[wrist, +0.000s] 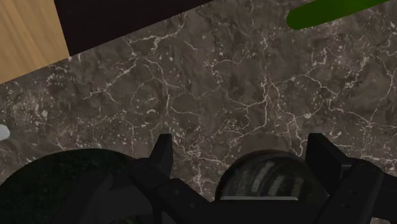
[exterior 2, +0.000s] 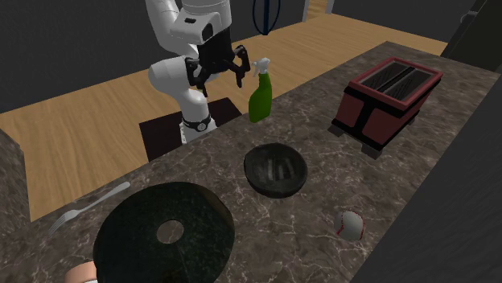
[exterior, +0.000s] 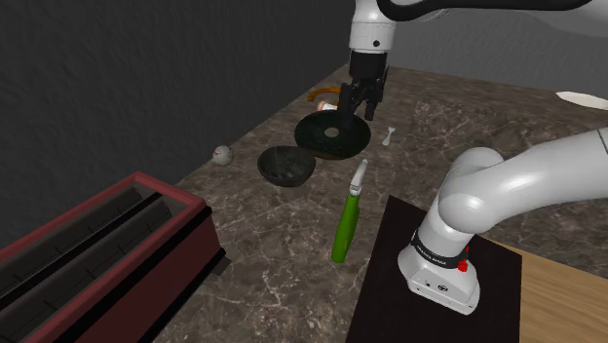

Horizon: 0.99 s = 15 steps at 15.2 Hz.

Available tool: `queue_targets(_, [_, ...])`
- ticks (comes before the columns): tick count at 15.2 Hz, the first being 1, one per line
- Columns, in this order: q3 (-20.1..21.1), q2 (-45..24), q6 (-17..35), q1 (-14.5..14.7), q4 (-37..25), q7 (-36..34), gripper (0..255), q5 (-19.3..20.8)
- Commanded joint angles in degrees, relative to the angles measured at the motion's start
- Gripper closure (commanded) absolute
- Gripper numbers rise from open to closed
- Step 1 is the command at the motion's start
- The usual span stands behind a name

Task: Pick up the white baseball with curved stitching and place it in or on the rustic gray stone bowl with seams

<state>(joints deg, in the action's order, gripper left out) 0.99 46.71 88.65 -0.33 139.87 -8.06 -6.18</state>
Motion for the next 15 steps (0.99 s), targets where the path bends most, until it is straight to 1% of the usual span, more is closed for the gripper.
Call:
queue_targets(1, [0.00, 0.00, 0.00, 0.00, 0.00, 0.00, 0, 0.00])
queue_targets(8, [4.54, -15.00, 9.96, 0.67, -5.77, -3.32, 0, -0.25])
queue_targets(15, [8.44, -30.69, 16.67, 0.78, -15.20, -7.55, 0, 2.05])
